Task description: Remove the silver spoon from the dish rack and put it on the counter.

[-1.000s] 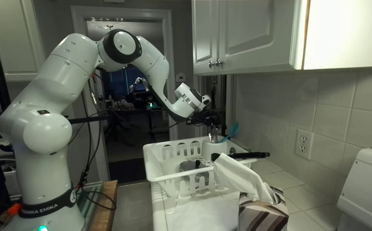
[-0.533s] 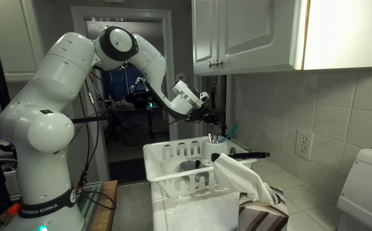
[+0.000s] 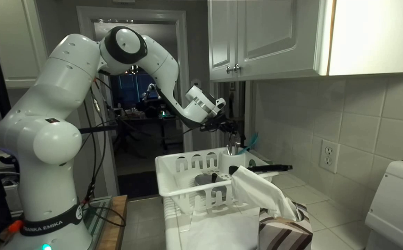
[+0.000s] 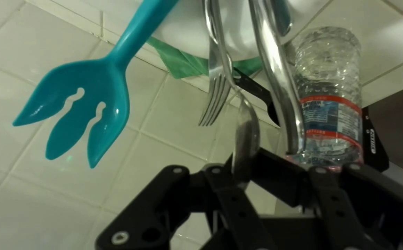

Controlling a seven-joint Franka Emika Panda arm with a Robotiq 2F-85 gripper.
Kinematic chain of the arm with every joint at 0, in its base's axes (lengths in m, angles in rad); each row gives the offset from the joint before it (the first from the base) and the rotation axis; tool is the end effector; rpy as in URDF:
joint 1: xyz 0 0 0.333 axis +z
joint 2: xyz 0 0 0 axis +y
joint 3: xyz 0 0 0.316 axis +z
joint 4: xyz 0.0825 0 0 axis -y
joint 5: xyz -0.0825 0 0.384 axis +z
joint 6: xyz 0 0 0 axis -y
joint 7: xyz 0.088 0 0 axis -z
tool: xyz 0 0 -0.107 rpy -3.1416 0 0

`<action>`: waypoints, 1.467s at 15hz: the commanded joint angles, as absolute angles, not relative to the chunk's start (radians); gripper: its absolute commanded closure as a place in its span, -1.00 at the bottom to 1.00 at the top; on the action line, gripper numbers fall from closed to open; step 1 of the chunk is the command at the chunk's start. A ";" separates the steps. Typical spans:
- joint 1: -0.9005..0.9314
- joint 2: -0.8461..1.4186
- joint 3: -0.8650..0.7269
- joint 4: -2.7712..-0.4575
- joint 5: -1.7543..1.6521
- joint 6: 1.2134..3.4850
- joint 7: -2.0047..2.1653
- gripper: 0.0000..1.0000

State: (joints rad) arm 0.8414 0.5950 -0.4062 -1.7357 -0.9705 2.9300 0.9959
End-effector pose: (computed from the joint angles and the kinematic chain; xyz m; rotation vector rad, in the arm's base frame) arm 0.5888 0.3740 0.3008 2.6546 0.6530 1.1712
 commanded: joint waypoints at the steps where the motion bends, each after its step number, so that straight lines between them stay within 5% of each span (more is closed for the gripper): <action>1: 0.860 0.563 -0.416 -1.782 -0.980 2.914 1.015 0.95; 22: 1.019 0.295 -0.555 -1.987 -1.093 2.936 1.098 0.95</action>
State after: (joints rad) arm 0.9864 0.3556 -0.5371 -1.9309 -1.0410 2.9361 1.0719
